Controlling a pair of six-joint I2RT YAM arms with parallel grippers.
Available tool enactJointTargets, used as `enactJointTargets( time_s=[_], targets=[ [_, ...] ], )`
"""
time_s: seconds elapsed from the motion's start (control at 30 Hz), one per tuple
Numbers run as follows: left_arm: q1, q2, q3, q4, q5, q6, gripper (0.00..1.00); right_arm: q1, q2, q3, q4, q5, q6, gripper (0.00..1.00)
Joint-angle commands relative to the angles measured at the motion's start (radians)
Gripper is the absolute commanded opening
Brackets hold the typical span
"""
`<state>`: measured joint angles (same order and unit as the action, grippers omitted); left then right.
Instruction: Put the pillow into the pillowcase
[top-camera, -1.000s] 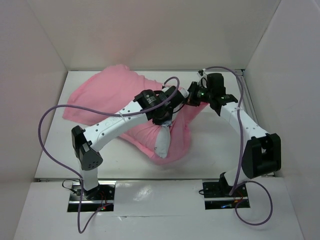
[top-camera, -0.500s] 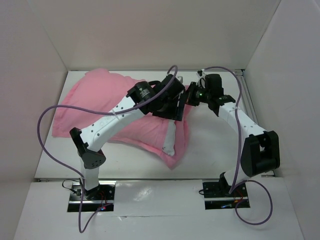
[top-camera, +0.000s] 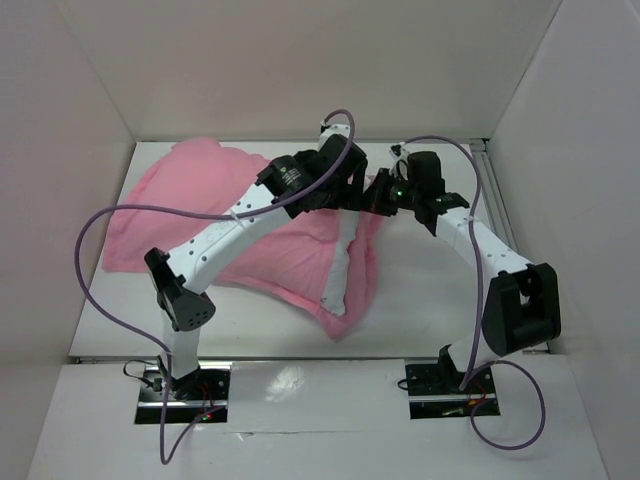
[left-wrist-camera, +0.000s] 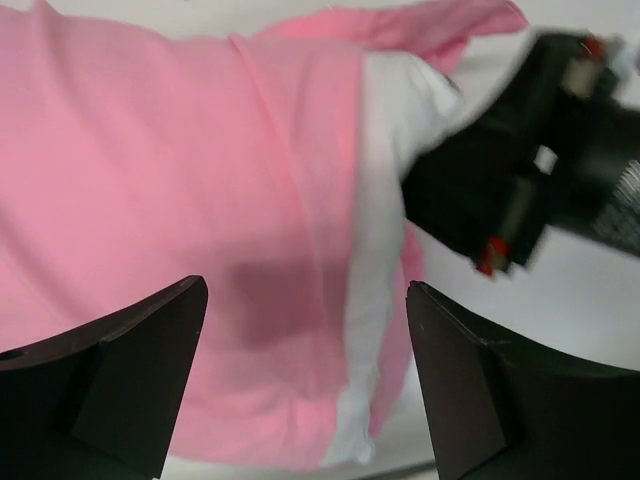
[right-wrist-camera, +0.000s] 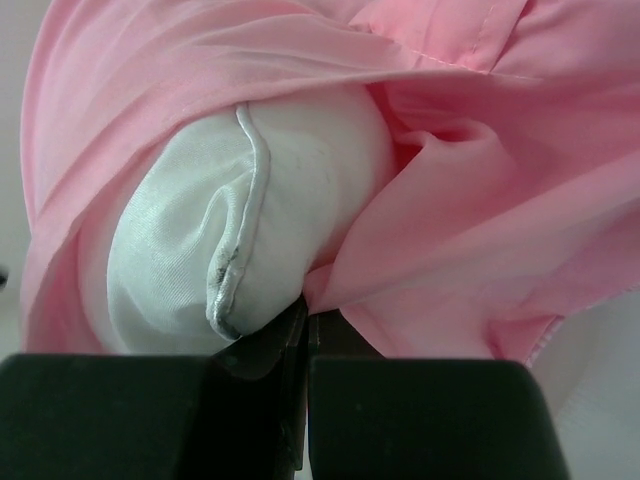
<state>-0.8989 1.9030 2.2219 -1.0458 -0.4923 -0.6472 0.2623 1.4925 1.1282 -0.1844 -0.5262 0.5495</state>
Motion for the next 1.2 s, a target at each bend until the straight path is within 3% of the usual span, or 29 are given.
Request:
enactJointTargets(
  time_s=[0.0, 0.17, 0.23, 0.27, 0.3, 0.33, 0.47, 0.57, 0.77, 0.93, 1.17],
  targets=[
    [0.057, 0.053, -0.024, 0.118, -0.055, 0.066, 0.94, 0.015, -0.075, -0.016, 0.030, -0.018, -0.011, 0.00],
    [0.078, 0.177, -0.011, 0.147, 0.032, 0.095, 0.92, 0.015, -0.084, -0.025, 0.010, -0.018, -0.022, 0.00],
    [0.126, 0.198, -0.045, 0.188, 0.079, 0.084, 0.66, 0.015, -0.084, -0.034, -0.001, -0.028, -0.022, 0.00],
    [0.141, 0.199, -0.057, 0.199, 0.115, 0.075, 0.46, 0.015, -0.096, -0.047, -0.001, -0.028, -0.022, 0.00],
    [0.176, 0.227, -0.057, 0.199, 0.138, 0.061, 0.07, 0.015, -0.097, -0.047, -0.013, -0.028, -0.031, 0.00],
    [0.195, 0.228, -0.057, 0.199, 0.162, 0.052, 0.00, 0.015, -0.097, -0.056, -0.013, -0.028, -0.031, 0.00],
    [0.250, 0.251, -0.111, 0.179, 0.192, 0.040, 0.00, -0.023, -0.118, -0.067, -0.047, 0.023, -0.031, 0.00],
    [0.261, 0.240, -0.186, 0.179, 0.216, 0.122, 0.00, -0.093, -0.130, -0.076, 0.037, 0.040, 0.024, 0.00],
    [0.252, 0.168, -0.364, 0.188, 0.380, 0.253, 0.00, -0.178, 0.030, 0.120, 0.167, -0.004, 0.081, 0.00],
    [0.204, 0.145, -0.433, 0.198, 0.465, 0.359, 0.00, -0.178, 0.133, 0.219, 0.380, -0.066, 0.188, 0.00],
    [0.149, 0.175, -0.502, 0.222, 0.584, 0.423, 0.00, -0.132, 0.155, 0.243, 0.683, -0.070, 0.325, 0.00]
  ],
)
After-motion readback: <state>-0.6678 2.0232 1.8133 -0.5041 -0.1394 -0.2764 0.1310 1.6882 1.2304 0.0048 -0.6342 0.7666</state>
